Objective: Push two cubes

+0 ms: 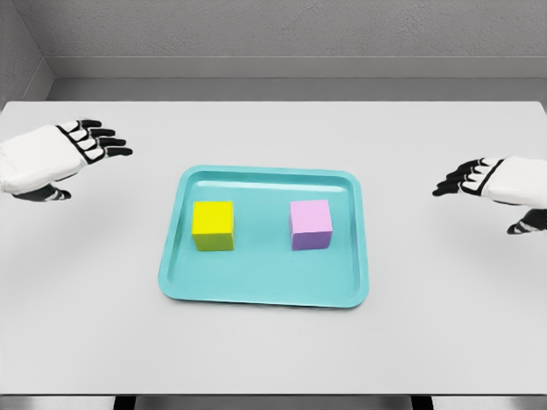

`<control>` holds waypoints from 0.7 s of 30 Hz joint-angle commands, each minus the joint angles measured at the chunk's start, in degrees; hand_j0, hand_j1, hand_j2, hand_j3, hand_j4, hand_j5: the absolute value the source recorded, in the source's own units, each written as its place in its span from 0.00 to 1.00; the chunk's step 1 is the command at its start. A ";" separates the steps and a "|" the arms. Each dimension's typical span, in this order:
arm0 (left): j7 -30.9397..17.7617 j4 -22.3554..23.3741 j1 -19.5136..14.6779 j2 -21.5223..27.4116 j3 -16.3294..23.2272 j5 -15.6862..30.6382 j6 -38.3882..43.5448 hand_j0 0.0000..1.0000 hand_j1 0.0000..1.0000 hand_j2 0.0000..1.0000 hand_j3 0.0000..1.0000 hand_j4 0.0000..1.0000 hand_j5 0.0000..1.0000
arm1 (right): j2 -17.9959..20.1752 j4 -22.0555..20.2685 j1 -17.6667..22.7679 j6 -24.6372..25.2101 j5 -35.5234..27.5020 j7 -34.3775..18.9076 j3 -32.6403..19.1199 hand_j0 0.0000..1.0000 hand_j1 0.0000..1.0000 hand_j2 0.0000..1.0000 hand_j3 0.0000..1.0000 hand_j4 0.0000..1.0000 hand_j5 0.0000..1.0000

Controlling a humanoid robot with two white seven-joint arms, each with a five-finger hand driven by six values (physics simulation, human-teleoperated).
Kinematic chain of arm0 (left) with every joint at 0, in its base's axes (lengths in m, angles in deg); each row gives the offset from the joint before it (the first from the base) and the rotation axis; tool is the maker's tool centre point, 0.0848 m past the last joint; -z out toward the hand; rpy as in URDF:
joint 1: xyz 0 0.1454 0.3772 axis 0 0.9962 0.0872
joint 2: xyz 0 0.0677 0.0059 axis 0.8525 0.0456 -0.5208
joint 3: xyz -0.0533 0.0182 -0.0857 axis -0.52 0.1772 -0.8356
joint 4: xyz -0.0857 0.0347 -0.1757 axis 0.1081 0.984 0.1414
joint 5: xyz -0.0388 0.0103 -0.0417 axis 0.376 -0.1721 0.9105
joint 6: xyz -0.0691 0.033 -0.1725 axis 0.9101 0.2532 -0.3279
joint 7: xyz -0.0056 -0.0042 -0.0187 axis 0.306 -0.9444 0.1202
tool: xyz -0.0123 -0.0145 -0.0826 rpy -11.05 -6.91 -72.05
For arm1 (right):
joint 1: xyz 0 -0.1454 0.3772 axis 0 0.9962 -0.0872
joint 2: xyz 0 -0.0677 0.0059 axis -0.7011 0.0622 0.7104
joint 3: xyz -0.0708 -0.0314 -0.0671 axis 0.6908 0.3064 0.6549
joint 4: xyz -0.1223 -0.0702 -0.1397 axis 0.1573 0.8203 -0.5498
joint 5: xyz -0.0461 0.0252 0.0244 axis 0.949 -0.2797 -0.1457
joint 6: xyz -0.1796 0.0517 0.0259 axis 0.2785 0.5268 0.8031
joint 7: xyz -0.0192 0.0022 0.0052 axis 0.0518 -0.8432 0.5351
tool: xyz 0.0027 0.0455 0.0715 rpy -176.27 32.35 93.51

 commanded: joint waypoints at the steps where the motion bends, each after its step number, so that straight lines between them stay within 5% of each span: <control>1: -0.78 0.01 0.00 0.08 0.67 0.26 0.08 1.00 1.00 1.00 1.00 1.00 1.00 | -0.78 -0.13 0.00 0.14 -0.22 -0.21 0.51 1.00 1.00 1.00 1.00 1.00 1.00; 6: -3.59 0.18 -0.26 -0.01 2.51 -1.58 0.08 1.00 1.00 1.00 1.00 1.00 1.00 | -4.12 0.22 -1.05 0.14 0.48 4.45 -0.28 0.96 0.96 0.96 0.96 0.96 0.96; 7: -3.59 0.27 -0.44 -0.01 3.13 -2.28 0.08 1.00 1.00 1.00 1.00 1.00 1.00 | -4.21 0.22 -3.95 0.14 4.95 4.36 -0.11 0.83 0.83 0.83 0.83 0.83 0.83; 9: -3.59 0.36 -0.97 -0.45 4.71 -4.31 0.08 1.00 1.00 1.00 1.00 1.00 1.00 | -8.07 1.27 -10.54 0.14 11.20 0.42 5.59 0.82 0.82 0.82 0.82 0.82 0.82; 11: -3.59 0.36 -1.14 -0.54 4.89 -4.39 0.08 1.00 1.00 1.00 1.00 1.00 1.00 | -10.36 5.67 -19.68 0.14 11.29 -2.58 15.88 0.77 0.77 0.77 0.77 0.77 0.77; 12: -3.59 0.18 -1.14 -0.54 4.89 -4.74 0.08 1.00 1.00 1.00 1.00 1.00 1.00 | -10.27 5.76 -20.74 0.14 11.38 -2.67 17.03 0.70 0.70 0.70 0.70 0.70 0.70; 14: -3.59 -0.17 -1.32 -0.54 5.33 -6.50 0.08 0.96 0.96 0.96 0.96 0.96 0.96 | -11.50 6.19 -20.83 0.14 13.75 -5.41 16.50 0.68 0.68 0.68 0.68 0.68 0.68; 15: -3.59 -0.17 -1.41 -0.54 5.59 -7.12 0.08 0.85 0.85 0.85 0.85 0.85 0.85 | -15.01 8.48 -20.83 0.14 13.93 -5.41 15.80 0.57 0.57 0.57 0.57 0.57 0.57; 17: -3.59 -0.25 -1.76 -0.54 5.68 -7.12 0.08 0.71 0.71 0.71 0.71 0.71 0.71 | -17.57 10.77 -20.57 0.14 14.46 -5.41 15.80 0.56 0.56 0.56 0.56 0.56 0.56; 21: -3.59 -1.13 -1.85 -0.09 5.68 -6.94 0.08 0.64 0.64 0.64 0.64 0.64 0.64 | -19.06 10.85 -20.48 0.14 14.63 -5.41 15.36 0.58 0.58 0.58 0.58 0.58 0.58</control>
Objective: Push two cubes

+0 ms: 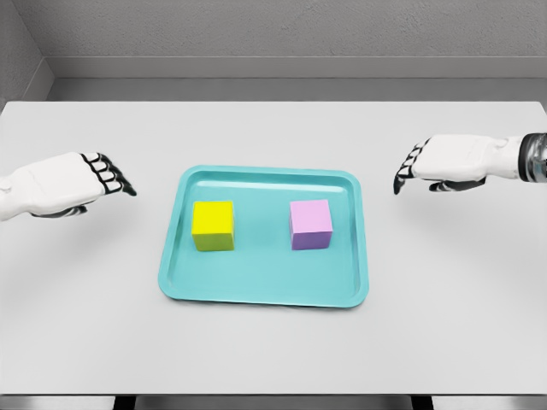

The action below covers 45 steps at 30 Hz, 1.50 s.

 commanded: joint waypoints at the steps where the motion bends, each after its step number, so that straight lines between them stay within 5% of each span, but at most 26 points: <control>1: 0.02 -0.28 -0.18 0.04 1.21 0.13 0.09 0.64 0.64 0.64 0.64 0.64 0.64 | -2.25 1.28 0.00 0.15 0.03 -0.23 -0.11 0.58 0.58 0.58 0.58 0.58 0.58; 9: -0.25 -0.19 -5.10 -1.45 9.04 -1.45 0.09 0.65 0.65 0.65 0.65 0.65 0.65 | -6.82 3.31 1.84 0.15 -0.06 -0.23 0.07 0.58 0.58 0.58 0.58 0.58 0.58; 17: -1.30 -0.28 -7.47 -2.77 12.20 -1.80 0.09 0.65 0.65 0.65 0.65 0.65 0.65 | -8.85 3.31 3.51 0.15 0.03 -0.23 0.16 0.58 0.58 0.58 0.58 0.58 0.58; 32: -2.09 -0.63 -8.44 -4.88 13.35 -1.63 0.09 0.66 0.66 0.66 0.66 0.66 0.66 | -9.11 -1.17 4.57 0.15 0.21 -0.23 0.77 0.58 0.58 0.58 0.58 0.58 0.58; 45: -3.41 -1.07 -8.44 -6.64 13.35 -1.54 0.09 0.66 0.66 0.66 0.66 0.66 0.66 | -11.48 -1.00 4.75 0.15 1.35 -0.23 1.30 0.58 0.58 0.58 0.58 0.58 0.58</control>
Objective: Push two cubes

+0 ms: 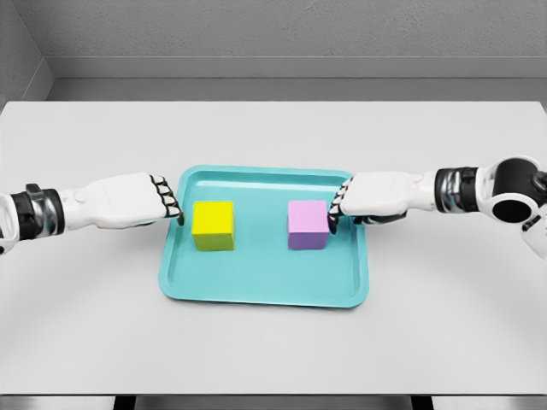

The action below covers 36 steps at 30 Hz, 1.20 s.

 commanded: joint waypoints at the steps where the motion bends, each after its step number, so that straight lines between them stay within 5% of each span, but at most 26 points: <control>1: -0.13 -0.13 0.00 -0.33 0.13 0.25 0.10 0.66 0.66 0.66 0.66 0.66 0.66 | -0.19 -0.05 0.00 0.06 -0.08 0.03 0.26 0.58 0.58 0.58 0.58 0.58 0.58; 29: -1.80 -1.71 -0.09 -3.32 0.13 0.34 0.10 0.66 0.66 0.66 0.66 0.66 0.66 | -2.56 0.39 -0.09 0.06 -1.84 0.03 0.08 0.58 0.58 0.58 0.58 0.58 0.58; 36: -1.80 -1.71 -0.35 -3.84 0.13 0.34 0.10 0.66 0.66 0.66 0.66 0.66 0.66 | -2.91 4.78 -0.44 0.06 -1.75 0.03 0.00 0.57 0.57 0.57 0.57 0.57 0.57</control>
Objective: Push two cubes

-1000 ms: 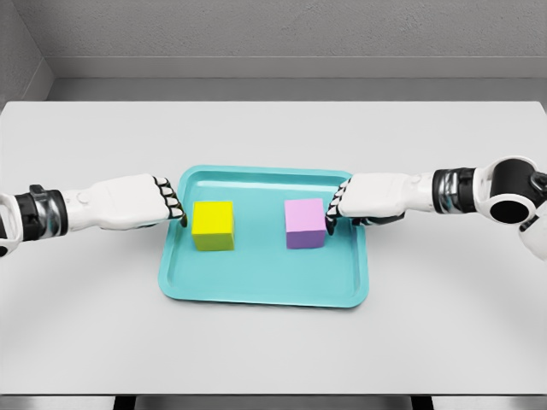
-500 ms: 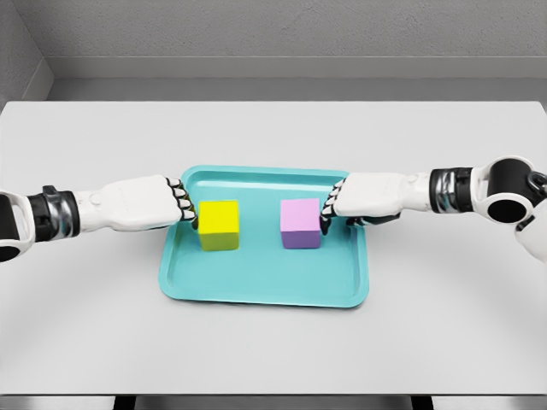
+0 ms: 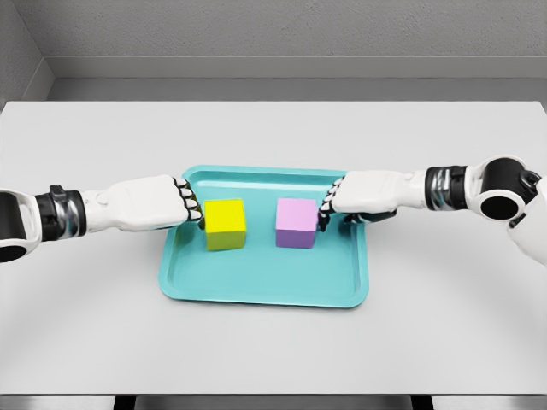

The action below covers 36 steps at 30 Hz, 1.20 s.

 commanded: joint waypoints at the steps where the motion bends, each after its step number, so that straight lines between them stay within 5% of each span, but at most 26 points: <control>1: 0.01 0.00 0.00 -0.42 -0.03 0.26 0.12 0.66 0.66 0.66 0.66 0.66 0.66 | -0.50 1.39 0.00 0.15 -0.30 0.02 -0.08 0.58 0.58 0.58 0.58 0.58 0.58; 36: -2.18 -0.71 -0.44 -3.67 -0.03 -0.09 0.12 0.66 0.66 0.66 0.66 0.66 0.66 | -5.95 3.85 -0.26 0.15 -0.12 0.02 0.01 0.57 0.57 0.57 0.57 0.57 0.57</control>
